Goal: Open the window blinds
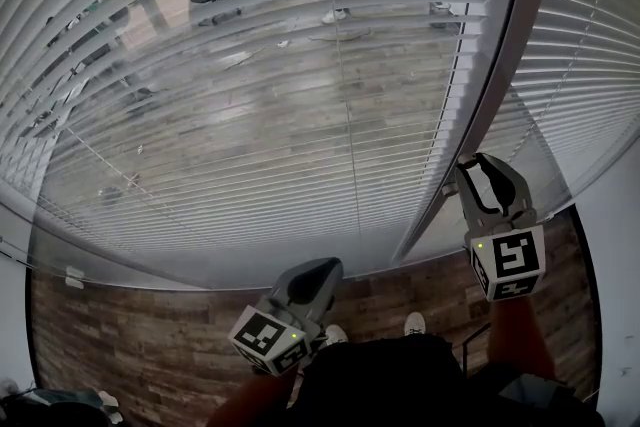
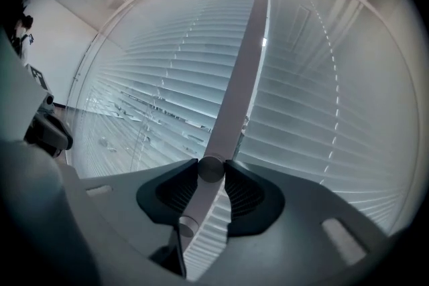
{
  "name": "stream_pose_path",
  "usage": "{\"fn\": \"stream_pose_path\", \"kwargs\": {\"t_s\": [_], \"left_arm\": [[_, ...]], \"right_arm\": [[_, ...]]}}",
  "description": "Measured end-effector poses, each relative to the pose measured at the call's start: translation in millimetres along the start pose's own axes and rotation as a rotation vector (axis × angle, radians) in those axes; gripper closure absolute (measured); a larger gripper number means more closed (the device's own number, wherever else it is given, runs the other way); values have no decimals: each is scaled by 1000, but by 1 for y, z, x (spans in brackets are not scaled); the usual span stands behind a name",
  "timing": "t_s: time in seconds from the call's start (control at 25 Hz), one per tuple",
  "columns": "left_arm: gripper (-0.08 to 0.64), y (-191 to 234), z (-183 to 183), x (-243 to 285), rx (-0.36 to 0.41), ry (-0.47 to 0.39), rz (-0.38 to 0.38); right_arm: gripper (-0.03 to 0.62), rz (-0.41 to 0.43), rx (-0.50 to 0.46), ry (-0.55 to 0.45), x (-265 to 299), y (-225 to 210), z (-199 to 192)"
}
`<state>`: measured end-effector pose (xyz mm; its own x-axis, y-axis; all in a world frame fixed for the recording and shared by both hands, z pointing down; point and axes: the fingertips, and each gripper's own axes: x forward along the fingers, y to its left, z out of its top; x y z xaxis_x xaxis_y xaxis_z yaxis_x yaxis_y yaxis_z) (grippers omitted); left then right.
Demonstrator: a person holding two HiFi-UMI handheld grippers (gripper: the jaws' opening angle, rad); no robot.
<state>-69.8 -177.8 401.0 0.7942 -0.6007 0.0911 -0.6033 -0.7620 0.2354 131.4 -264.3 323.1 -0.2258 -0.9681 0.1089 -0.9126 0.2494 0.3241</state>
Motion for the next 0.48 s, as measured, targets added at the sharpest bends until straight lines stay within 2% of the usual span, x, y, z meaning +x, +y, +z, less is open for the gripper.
{"fn": "stream_pose_path", "kwargs": {"t_s": [0.2, 0.48], "left_arm": [[560, 0, -1, 0, -7, -8, -3], [560, 1, 1, 0, -7, -4, 1]], "right_arm": [[442, -12, -65, 13, 0, 2, 3], [443, -49, -213, 49, 0, 4, -2]]}}
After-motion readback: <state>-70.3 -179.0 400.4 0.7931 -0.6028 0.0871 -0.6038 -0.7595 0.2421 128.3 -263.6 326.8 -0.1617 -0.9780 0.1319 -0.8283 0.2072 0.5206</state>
